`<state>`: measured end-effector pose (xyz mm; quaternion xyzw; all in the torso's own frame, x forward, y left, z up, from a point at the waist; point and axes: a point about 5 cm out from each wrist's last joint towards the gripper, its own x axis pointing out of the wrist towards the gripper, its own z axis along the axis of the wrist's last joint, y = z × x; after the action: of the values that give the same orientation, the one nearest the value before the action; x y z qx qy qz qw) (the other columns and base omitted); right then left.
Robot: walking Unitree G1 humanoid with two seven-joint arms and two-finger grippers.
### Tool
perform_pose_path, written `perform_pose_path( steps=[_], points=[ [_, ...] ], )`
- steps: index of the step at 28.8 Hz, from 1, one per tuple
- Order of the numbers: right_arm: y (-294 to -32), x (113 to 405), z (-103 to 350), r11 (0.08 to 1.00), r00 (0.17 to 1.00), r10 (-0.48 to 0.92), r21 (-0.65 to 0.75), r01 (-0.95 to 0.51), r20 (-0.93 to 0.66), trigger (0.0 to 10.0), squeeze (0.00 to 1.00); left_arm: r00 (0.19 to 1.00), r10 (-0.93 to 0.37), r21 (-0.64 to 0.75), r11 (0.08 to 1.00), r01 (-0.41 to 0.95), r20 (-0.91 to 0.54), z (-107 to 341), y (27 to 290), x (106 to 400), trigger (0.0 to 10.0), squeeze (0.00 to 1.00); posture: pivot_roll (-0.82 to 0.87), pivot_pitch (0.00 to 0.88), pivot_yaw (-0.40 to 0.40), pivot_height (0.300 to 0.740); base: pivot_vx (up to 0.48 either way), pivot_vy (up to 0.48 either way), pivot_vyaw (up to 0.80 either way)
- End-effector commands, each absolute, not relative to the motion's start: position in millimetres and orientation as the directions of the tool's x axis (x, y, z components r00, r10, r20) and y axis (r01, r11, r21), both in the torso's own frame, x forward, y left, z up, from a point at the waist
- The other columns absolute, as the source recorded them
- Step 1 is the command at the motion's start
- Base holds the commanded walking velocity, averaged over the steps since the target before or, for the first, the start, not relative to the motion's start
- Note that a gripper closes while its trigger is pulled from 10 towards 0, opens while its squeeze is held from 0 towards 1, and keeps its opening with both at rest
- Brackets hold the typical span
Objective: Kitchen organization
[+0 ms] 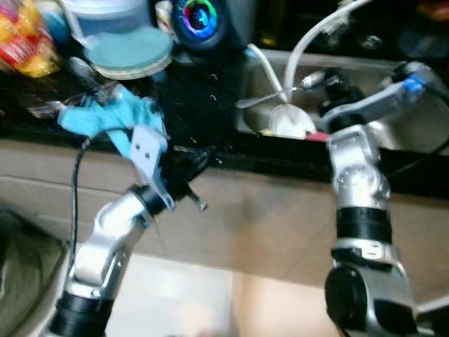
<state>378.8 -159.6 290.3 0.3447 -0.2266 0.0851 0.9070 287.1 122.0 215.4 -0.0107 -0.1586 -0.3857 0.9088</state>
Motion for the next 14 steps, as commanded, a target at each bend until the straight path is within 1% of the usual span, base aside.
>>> perform_pose_path(
  steps=[1, 11, 14],
  points=[
    [-174.1, 377.0, 286.1, 0.749, 0.886, -0.048, 0.604, -0.274, 0.461, 10.0, 0.00, 0.646, -0.713, 0.099, 0.688, 0.719, 0.273, 209.1, 117.4, 286.5, 10.0, 0.00, 0.12, 0.084, -0.035, 0.740, 0.398, 0.000, 0.00],
    [-174.8, 376.7, 287.5, 0.749, 0.883, -0.052, 0.604, -0.274, 0.466, 10.0, 0.00, 0.641, -0.718, 0.100, 0.684, 0.723, 0.271, 208.4, 116.1, 285.6, 10.0, 0.00, 0.12, 0.089, -0.038, 0.740, 0.397, 0.000, 0.00],
    [-177.6, 377.1, 289.9, 0.764, 0.881, -0.067, 0.593, -0.256, 0.467, 10.0, 0.00, 0.640, -0.719, 0.098, 0.682, 0.724, 0.271, 208.2, 115.7, 285.3, 10.0, 0.00, 0.13, 0.091, -0.042, 0.740, 0.384, 0.000, 0.00]
  ],
)
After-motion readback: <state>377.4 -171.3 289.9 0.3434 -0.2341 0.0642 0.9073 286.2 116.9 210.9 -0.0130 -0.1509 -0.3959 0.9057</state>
